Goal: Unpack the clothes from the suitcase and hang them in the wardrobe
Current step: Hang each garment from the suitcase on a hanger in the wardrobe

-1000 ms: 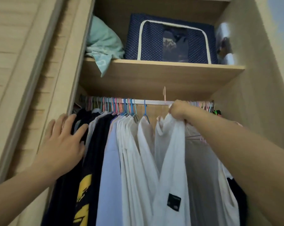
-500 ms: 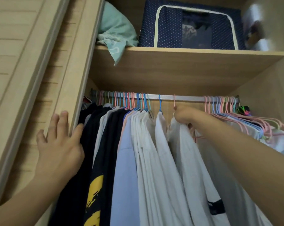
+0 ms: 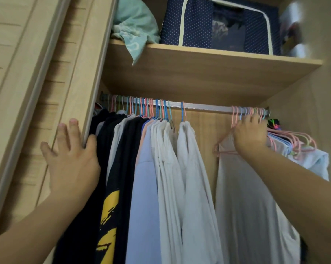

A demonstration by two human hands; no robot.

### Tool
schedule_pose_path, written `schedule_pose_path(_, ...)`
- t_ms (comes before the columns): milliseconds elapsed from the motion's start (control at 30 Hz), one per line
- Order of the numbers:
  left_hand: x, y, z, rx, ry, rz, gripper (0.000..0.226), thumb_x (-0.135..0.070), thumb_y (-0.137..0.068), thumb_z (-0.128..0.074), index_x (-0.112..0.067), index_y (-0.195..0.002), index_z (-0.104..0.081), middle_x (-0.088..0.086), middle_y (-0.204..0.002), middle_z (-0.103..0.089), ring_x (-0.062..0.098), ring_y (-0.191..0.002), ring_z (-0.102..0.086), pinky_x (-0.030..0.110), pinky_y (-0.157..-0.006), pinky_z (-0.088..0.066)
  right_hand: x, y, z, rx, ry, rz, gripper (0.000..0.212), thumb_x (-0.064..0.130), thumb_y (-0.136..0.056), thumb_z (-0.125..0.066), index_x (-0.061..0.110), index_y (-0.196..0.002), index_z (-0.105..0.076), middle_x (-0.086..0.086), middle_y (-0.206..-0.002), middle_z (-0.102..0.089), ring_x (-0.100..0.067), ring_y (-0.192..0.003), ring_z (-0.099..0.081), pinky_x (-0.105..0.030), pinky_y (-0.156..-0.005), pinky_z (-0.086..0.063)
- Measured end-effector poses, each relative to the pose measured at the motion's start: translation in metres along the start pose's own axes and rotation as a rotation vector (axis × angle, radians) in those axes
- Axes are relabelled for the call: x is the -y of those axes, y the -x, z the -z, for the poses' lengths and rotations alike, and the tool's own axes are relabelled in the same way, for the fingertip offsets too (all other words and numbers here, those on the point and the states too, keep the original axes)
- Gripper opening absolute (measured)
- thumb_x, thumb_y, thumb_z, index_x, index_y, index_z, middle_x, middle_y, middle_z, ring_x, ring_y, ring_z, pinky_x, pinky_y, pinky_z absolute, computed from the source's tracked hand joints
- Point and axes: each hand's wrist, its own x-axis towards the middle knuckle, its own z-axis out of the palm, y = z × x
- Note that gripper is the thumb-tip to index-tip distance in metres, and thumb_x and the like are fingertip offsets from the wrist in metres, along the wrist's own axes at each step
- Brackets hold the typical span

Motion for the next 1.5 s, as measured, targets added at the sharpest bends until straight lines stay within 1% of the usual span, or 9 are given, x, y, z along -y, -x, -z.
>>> schedule_pose_path(233,-0.001,0.000,-0.002,-0.009,0.010,0.007,0.048,0.002,-0.075,-0.070,-0.001,-0.122,-0.061,0.033,-0.160,-0.017,0.055,-0.147,-0.015,0.078,-0.102,-0.022,-0.043,-0.002,-0.011,-0.087,0.077,0.167,0.023,0.018,-0.097,-0.049,0.016,-0.113,-0.065,-0.006,-0.110,-0.069,-0.027,-0.104,-0.065,-0.033,-0.078,-0.049)
schedule_pose_path(467,0.003,0.002,-0.002,-0.026,-0.001,-0.050,0.043,-0.005,-0.079,-0.048,0.000,-0.118,-0.064,0.036,-0.159,-0.014,0.057,-0.146,-0.013,0.078,-0.102,-0.020,-0.020,-0.022,-0.011,-0.005,-0.420,0.024,0.019,0.011,-0.095,-0.054,0.005,-0.113,-0.054,-0.017,-0.103,-0.068,-0.038,-0.093,-0.068,-0.039,-0.070,-0.049)
schedule_pose_path(600,-0.001,0.006,0.003,-0.026,0.069,-0.016,0.061,0.003,-0.068,-0.077,-0.003,-0.127,-0.061,0.034,-0.159,-0.016,0.054,-0.147,-0.013,0.078,-0.106,-0.017,-0.023,-0.009,-0.008,0.022,-0.572,-0.044,0.018,0.009,-0.094,-0.053,0.002,-0.110,-0.060,-0.023,-0.105,-0.067,-0.041,-0.096,-0.065,-0.041,-0.073,-0.049)
schedule_pose_path(833,-0.096,0.058,0.047,-0.218,0.840,-0.109,0.055,0.006,-0.075,-0.049,-0.002,-0.128,-0.062,0.023,-0.137,-0.047,0.041,-0.131,-0.040,0.050,-0.113,-0.030,-0.074,0.091,-0.018,-0.107,-0.757,-0.130,0.025,0.023,-0.100,-0.053,0.003,-0.096,-0.067,-0.025,-0.093,-0.069,-0.044,-0.091,-0.063,-0.039,-0.068,-0.041)
schedule_pose_path(1000,-0.195,0.163,0.106,0.130,1.418,-0.150,0.039,0.006,-0.084,-0.046,-0.008,-0.112,-0.070,0.004,-0.114,-0.060,0.009,-0.109,-0.056,0.012,-0.097,-0.038,-0.163,0.209,-0.006,-0.046,-0.913,-0.212,0.026,0.028,-0.098,-0.055,0.009,-0.088,-0.070,-0.010,-0.075,-0.068,-0.040,-0.077,-0.065,-0.045,-0.068,-0.051)
schedule_pose_path(1133,-0.257,0.298,0.151,0.505,1.621,0.028,0.030,-0.006,-0.088,-0.049,-0.015,-0.110,-0.068,-0.004,-0.110,-0.058,0.007,-0.104,-0.058,0.034,-0.094,-0.051,-0.278,0.371,0.011,0.161,-0.969,-0.319,0.024,0.024,-0.100,-0.057,0.016,-0.079,-0.064,0.000,-0.063,-0.062,-0.010,-0.059,-0.063,-0.026,-0.060,-0.053)
schedule_pose_path(1233,-0.298,0.394,0.210,0.755,1.580,0.138,0.038,-0.018,-0.087,-0.050,-0.014,-0.123,-0.063,0.000,-0.127,-0.048,0.026,-0.118,-0.052,0.047,-0.105,-0.046,-0.378,0.514,0.040,0.464,-1.047,-0.534,0.024,0.015,-0.103,-0.052,0.010,-0.083,-0.064,-0.005,-0.073,-0.072,-0.019,-0.061,-0.067,-0.031,-0.054,-0.053)
schedule_pose_path(1367,-0.341,0.512,0.303,0.948,1.355,-0.256,0.053,-0.036,-0.096,-0.045,-0.015,-0.143,-0.056,0.020,-0.153,-0.036,0.040,-0.139,-0.034,0.053,-0.115,-0.030,-0.520,0.695,0.106,0.752,-0.988,-0.812,0.022,0.012,-0.103,-0.052,0.002,-0.086,-0.064,-0.014,-0.077,-0.072,-0.025,-0.057,-0.066,-0.030,-0.054,-0.051)
schedule_pose_path(1500,-0.376,0.633,0.406,1.481,1.294,-0.705,0.060,-0.056,-0.104,-0.035,-0.018,-0.145,-0.056,0.013,-0.143,-0.057,0.033,-0.131,-0.052,0.047,-0.109,-0.042,-0.643,0.831,0.199,0.882,-0.950,-1.075,0.024,0.013,-0.101,-0.053,-0.002,-0.086,-0.063,-0.018,-0.078,-0.071,-0.030,-0.055,-0.066,-0.031,-0.052,-0.046)
